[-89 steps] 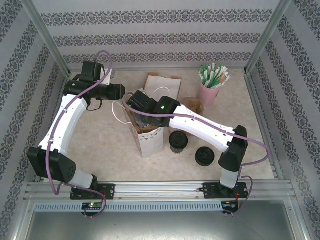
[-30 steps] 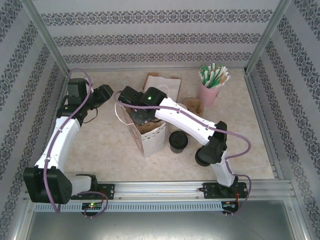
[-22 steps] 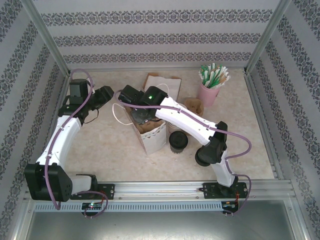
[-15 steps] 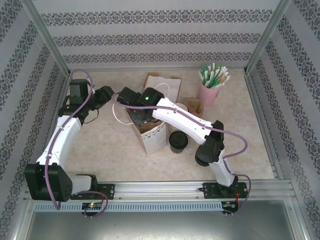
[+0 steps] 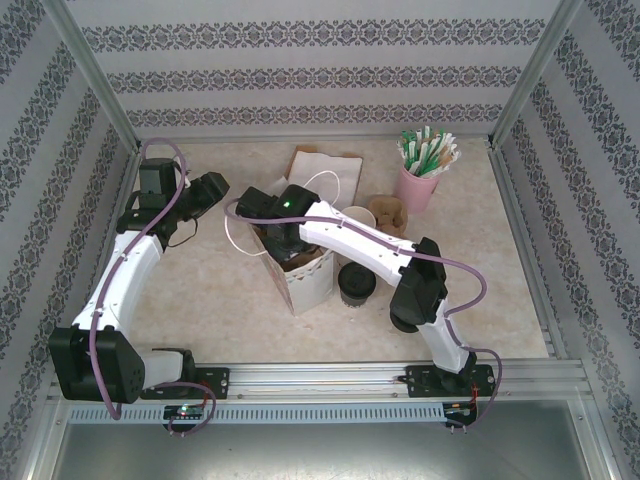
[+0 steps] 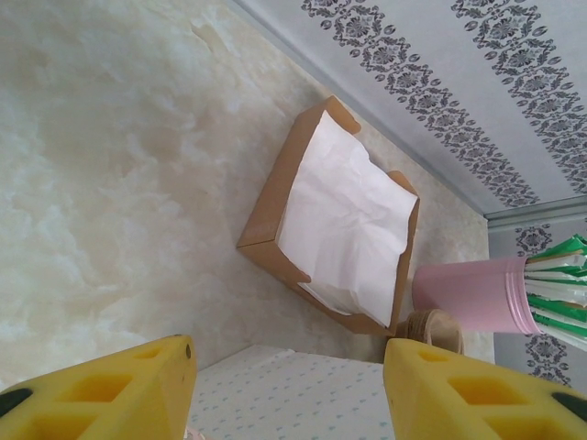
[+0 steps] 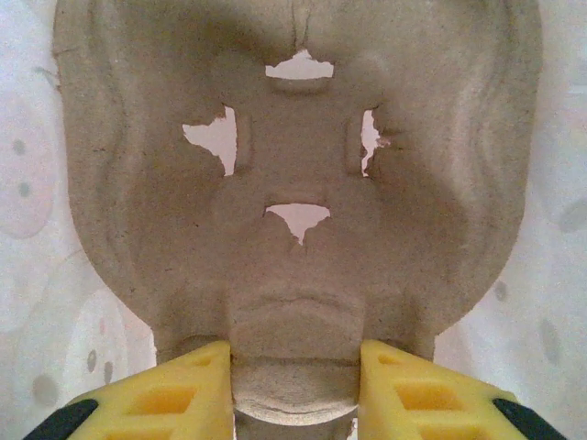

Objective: Pack the takeout coffee

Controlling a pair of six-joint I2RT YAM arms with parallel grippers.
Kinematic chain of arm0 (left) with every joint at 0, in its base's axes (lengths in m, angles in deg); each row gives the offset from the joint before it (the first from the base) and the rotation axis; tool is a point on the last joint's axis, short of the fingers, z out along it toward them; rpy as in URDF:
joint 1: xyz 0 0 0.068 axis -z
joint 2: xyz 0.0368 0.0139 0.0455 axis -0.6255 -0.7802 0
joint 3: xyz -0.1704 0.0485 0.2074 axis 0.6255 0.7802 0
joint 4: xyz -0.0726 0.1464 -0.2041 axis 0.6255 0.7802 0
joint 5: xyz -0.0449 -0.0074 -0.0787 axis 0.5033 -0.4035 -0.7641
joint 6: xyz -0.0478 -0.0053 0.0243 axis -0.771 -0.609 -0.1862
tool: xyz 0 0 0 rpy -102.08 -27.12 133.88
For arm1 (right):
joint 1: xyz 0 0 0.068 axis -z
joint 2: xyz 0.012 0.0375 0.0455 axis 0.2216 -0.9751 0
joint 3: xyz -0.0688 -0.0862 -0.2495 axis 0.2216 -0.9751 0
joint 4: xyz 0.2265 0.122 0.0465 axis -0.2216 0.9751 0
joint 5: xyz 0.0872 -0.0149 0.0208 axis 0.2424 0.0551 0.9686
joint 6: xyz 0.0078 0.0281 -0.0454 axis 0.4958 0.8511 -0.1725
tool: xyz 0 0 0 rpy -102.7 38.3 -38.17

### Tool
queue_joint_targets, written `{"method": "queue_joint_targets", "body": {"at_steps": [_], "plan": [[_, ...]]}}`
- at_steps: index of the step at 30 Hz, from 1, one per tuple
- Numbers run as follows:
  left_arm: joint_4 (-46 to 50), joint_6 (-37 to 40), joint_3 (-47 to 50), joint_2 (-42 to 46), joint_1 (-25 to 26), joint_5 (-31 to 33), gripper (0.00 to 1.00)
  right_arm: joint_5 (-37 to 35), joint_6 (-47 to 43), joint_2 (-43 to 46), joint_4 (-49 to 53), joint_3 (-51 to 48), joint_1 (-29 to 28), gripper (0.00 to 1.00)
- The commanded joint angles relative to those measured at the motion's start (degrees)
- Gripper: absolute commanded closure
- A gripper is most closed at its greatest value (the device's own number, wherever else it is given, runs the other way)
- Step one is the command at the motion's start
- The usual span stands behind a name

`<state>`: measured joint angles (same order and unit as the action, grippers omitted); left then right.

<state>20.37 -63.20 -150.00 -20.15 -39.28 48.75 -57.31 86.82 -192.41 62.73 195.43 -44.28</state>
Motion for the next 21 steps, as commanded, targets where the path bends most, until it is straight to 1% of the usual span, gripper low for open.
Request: {"method": "queue_joint_targets", "body": {"at_steps": [1,8,12,21], "plan": [[-1.6,-0.3,0.2,0.7,-0.7,-1.3,0.43,2.1,0.4,1.0,-1.8,-1.3,0.9,0.66],[-1.4,-0.2,0.0,1.2,-0.7,-2.3,0.43,4.3,1.4,0.9,-4.4,-4.9,2.0,0.66],[-1.0,0.0,-0.3,1.8,-0.7,-2.1,0.43,6.6,1.7,0.5,-6.4,-6.6,2.5,0.66],[-0.4,0.3,-0.2,2.9,-0.7,-1.3,0.43,9.2,2.6,-1.8,-9.1,-8.9,3.1,0.66]]}}
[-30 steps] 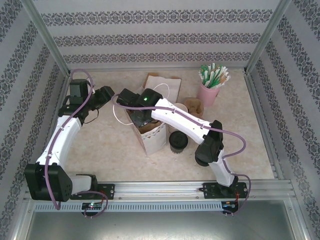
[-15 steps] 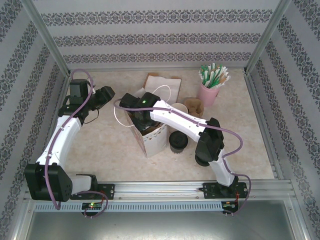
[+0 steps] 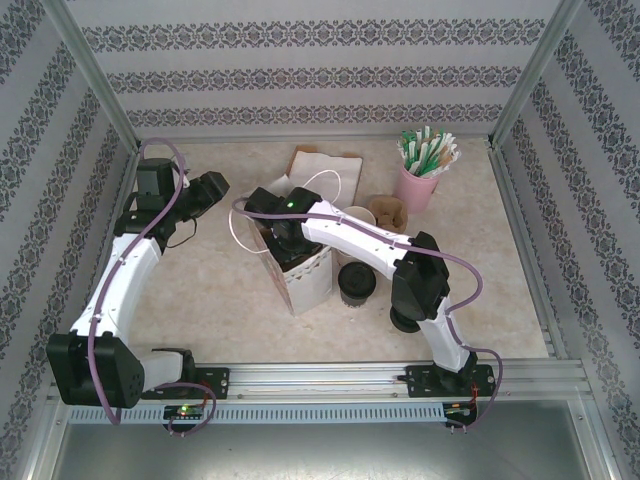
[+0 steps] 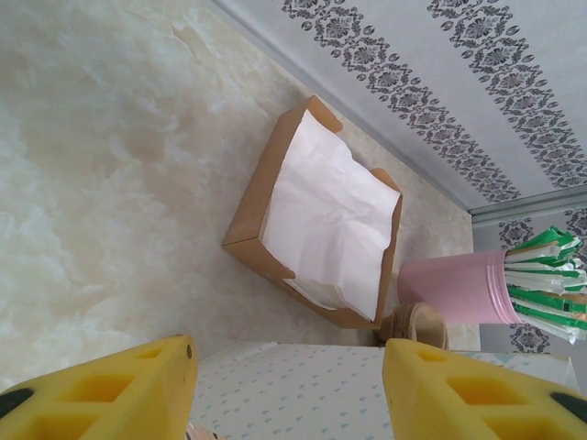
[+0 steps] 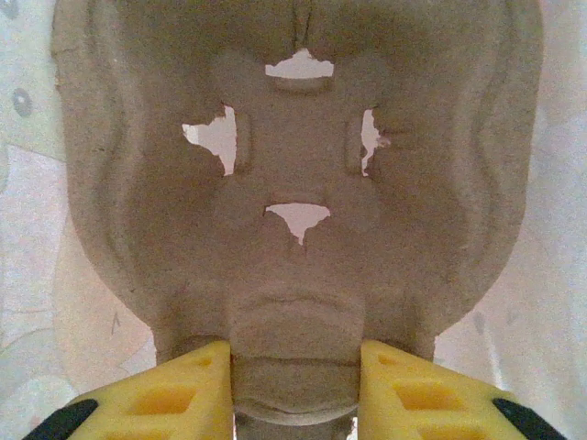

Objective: Pack the takeout coffee

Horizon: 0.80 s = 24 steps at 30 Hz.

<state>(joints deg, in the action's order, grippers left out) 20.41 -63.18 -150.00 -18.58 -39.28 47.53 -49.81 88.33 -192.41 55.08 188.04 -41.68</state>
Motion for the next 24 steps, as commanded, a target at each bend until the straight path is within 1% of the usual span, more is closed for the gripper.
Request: {"method": "queue_joint_targets", "body": {"at_steps": [1,8,24], "plan": [[-0.4,0.3,-0.2,1.4,-0.7,-0.2,0.43,1.8,1.3,-1.9,-1.7,-1.9,0.6,0.66],[-0.2,0.6,-0.4,1.6,-0.7,-0.3,0.43,0.4,1.7,-3.2,-2.0,-4.1,0.7,0.65],[0.5,0.8,-0.5,2.4,-0.7,-0.3,0.43,1.1,3.4,-5.8,-6.7,-10.6,0.6,0.65]]}}
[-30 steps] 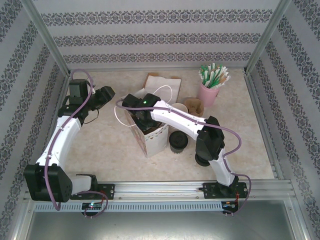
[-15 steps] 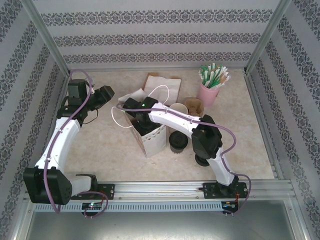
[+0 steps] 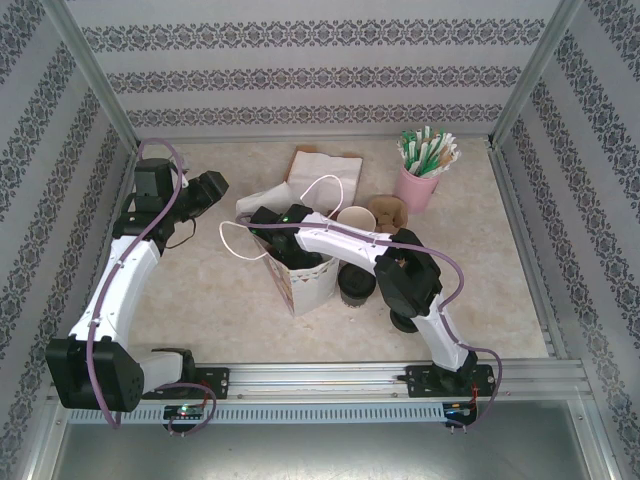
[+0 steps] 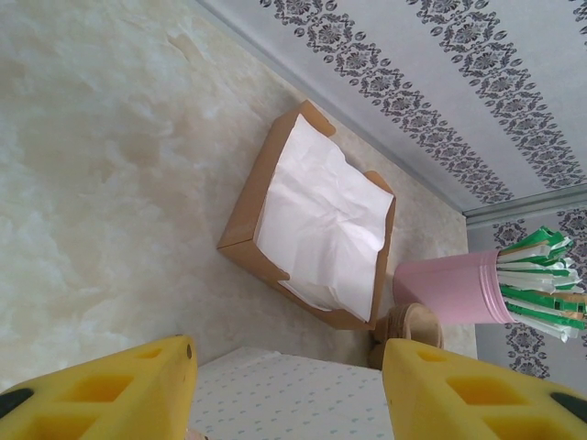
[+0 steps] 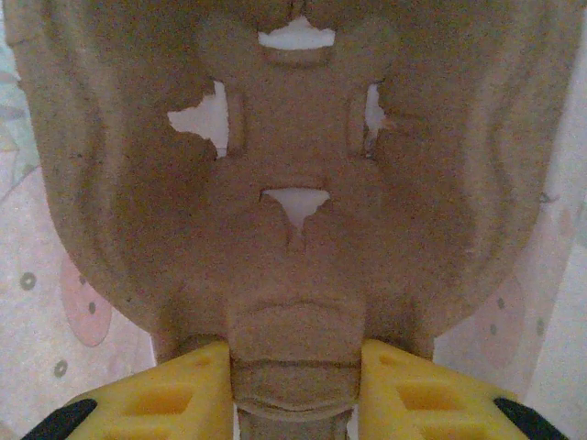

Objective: Pack the takeout coffee

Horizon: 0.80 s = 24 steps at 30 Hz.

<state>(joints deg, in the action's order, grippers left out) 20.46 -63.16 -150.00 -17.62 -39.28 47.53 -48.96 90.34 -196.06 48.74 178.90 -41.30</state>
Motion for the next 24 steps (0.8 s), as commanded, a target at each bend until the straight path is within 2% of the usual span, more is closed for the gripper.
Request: {"method": "queue_joint_targets", "body": {"at_steps": [1,13,24], "plan": [[0.5,0.8,-0.6,1.5,-0.7,-0.3,0.43,0.3,1.4,-2.3,-0.6,-1.8,0.2,0.64],[0.9,0.8,-1.2,1.8,-0.6,-0.7,0.43,-0.4,2.8,-1.8,-3.8,-3.3,0.4,0.61],[2.6,1.6,-2.1,2.5,-0.7,-0.7,0.42,0.1,4.1,5.4,-4.6,-3.5,0.3,0.45]]}}
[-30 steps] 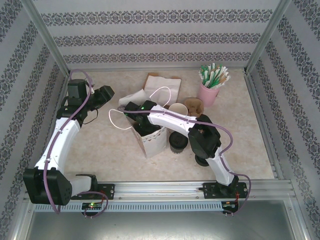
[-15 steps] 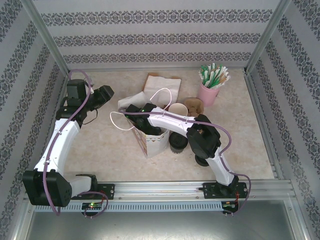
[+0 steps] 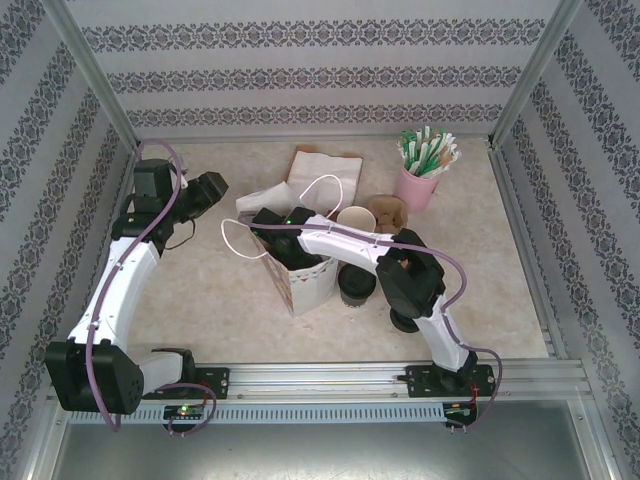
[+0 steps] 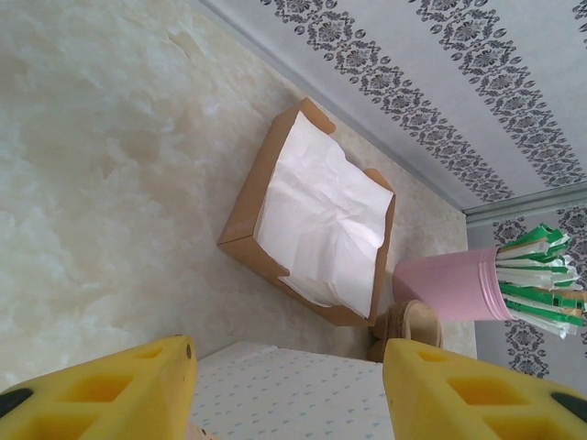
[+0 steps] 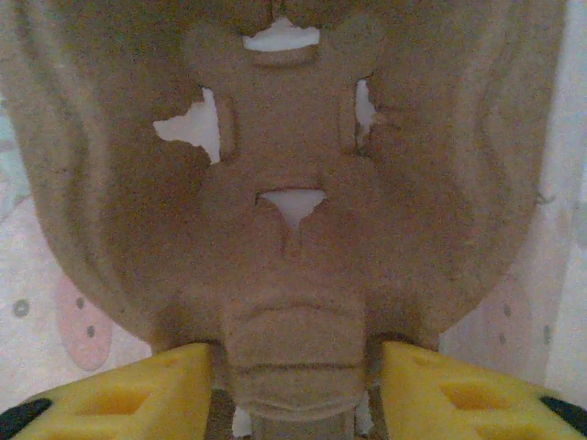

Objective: Pack the takeout coffee

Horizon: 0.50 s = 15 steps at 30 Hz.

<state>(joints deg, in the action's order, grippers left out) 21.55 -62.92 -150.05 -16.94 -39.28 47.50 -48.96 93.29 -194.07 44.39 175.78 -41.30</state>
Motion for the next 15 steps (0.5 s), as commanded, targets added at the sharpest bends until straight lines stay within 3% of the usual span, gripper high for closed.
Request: {"method": "queue_joint_targets", "body": {"at_steps": [1,15], "plan": [[1.7,1.4,-2.2,1.8,-0.7,-0.7,0.43,0.1,1.2,3.9,-0.1,-0.2,0.2,0.44],[3.2,2.2,-2.5,2.4,-0.6,-0.8,0.42,-2.8,0.5,8.6,5.4,6.4,-1.0,0.29]]}}
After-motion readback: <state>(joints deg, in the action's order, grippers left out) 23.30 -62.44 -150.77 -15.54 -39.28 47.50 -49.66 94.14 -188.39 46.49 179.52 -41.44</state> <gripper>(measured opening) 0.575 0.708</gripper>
